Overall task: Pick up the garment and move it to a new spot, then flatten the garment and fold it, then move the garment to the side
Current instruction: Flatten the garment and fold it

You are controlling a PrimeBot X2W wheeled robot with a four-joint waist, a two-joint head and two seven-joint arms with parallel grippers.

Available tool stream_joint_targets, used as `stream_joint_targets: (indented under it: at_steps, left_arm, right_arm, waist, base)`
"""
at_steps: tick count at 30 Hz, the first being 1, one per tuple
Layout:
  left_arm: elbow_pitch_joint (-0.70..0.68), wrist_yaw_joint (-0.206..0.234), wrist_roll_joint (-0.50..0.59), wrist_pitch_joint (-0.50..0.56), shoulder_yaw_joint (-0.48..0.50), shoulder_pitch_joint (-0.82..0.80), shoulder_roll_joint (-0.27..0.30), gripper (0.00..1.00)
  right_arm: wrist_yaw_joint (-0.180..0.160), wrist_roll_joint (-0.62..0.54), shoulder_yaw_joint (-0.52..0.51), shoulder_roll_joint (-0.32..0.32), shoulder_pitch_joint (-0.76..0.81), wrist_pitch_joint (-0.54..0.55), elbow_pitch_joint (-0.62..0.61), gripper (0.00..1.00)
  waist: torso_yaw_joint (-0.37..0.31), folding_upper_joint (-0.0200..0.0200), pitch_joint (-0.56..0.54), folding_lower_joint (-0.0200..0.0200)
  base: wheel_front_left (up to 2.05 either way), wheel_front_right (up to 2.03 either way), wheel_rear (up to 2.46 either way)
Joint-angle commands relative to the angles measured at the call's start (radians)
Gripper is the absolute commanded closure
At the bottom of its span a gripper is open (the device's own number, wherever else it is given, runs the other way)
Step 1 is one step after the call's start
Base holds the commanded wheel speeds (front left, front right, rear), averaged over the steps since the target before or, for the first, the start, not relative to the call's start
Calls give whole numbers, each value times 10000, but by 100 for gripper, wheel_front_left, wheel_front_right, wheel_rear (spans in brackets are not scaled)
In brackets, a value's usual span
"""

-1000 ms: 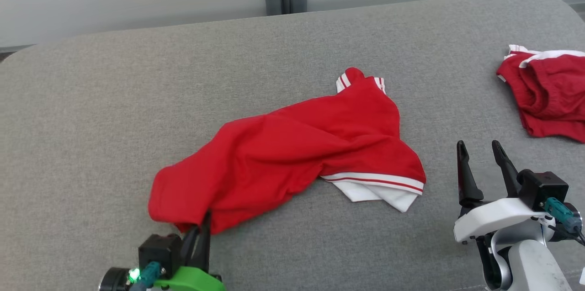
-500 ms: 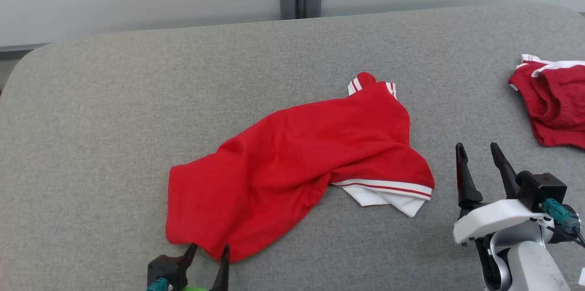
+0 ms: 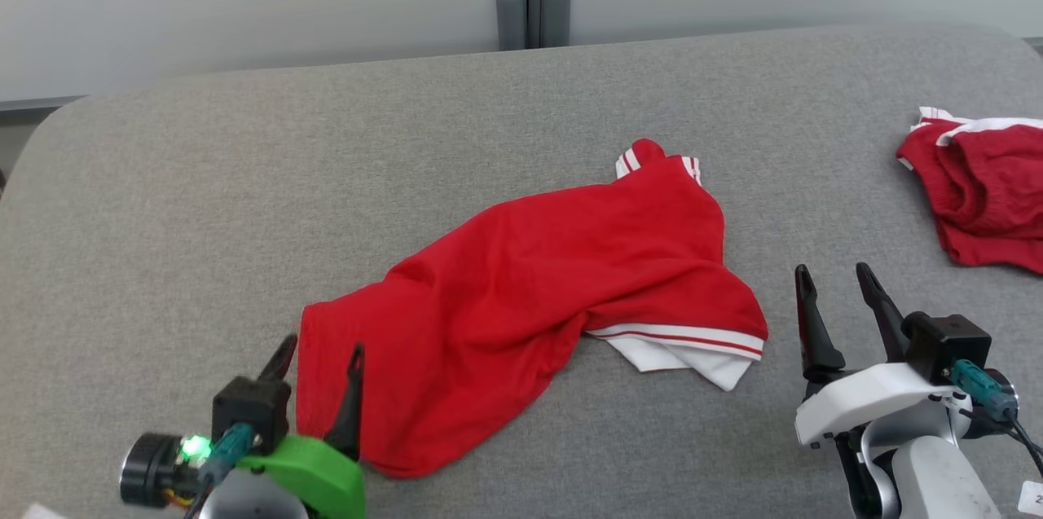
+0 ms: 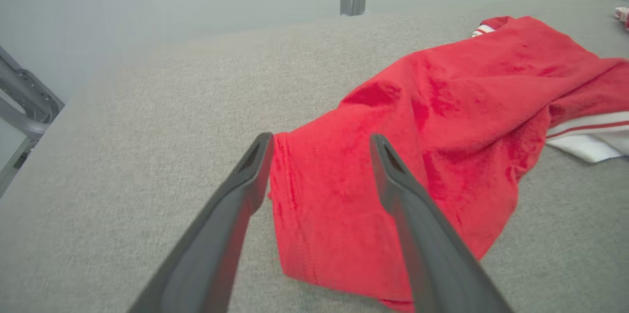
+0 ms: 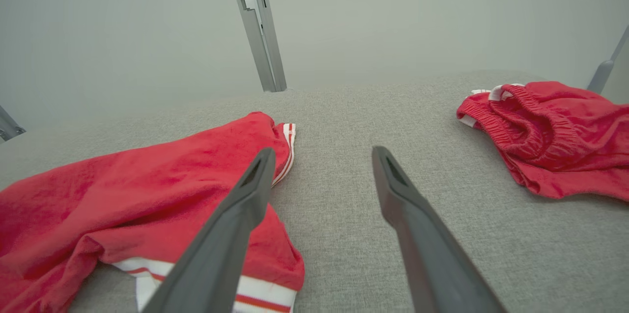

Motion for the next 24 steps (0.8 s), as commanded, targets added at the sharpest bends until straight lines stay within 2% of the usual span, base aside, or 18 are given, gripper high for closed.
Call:
stream_joint_targets:
  at_steps: [1, 4, 8, 14, 15, 16, 17, 18, 24]
  left_arm:
    - [160, -124, 192, 53, -105, -451, -30, 0]
    - [878, -573, 510, 281, -578, -1716, -475, 0]
    - [1920, -949, 408, 587, -891, -2533, -909, 0]
    - [3607, -1156, 204, 674, -871, -3192, -1221, 0]
    - [3794, -1180, 182, 633, -850, -3253, -1253, 14]
    - [4014, -1223, 136, 564, -817, -3329, -1264, 65]
    - [4187, -1205, 111, 496, -757, -3404, -1260, 85]
    - [4416, -1137, 183, 442, -736, -3512, -1224, 100]
    - [5084, -1044, 602, -256, -716, -4322, -1243, 100]
  right_arm:
    - [-16, 26, 37, -23, -68, -39, 12, 0]
    - [-16, -43, 149, -25, -191, 39, -66, 0]
    - [-16, -71, 164, -22, -301, 54, -95, 0]
    - [-16, -18, 52, -19, -327, -32, -167, 0]
    - [-16, -1, 56, -16, -345, -55, -170, 0]
    - [-16, 24, 49, -17, -372, -84, -164, 0]
    - [-16, 43, 67, -17, -404, -101, -165, 0]
    - [-16, 77, 89, -19, -441, -119, -161, 0]
    - [-16, 180, 160, -20, -562, -204, -107, 0]
  waist:
    - [-190, 0, 112, 0]
    - [-665, 0, 389, 0]
    - [-1174, 0, 700, 0]
    - [-1710, 0, 1109, 0]
    - [-1755, 0, 1168, 0]
    - [-1803, 0, 1229, 0]
    - [-1842, 0, 1286, 0]
    - [-1883, 0, 1350, 0]
    - [-2023, 0, 1680, 0]
  base:
    - [0, 0, 0]
    - [0, 0, 0]
    - [0, 0, 0]
    - [0, 0, 0]
    - [0, 0, 0]
    - [0, 0, 0]
    - [0, 0, 0]
    - [0, 0, 0]
    - [0, 0, 0]
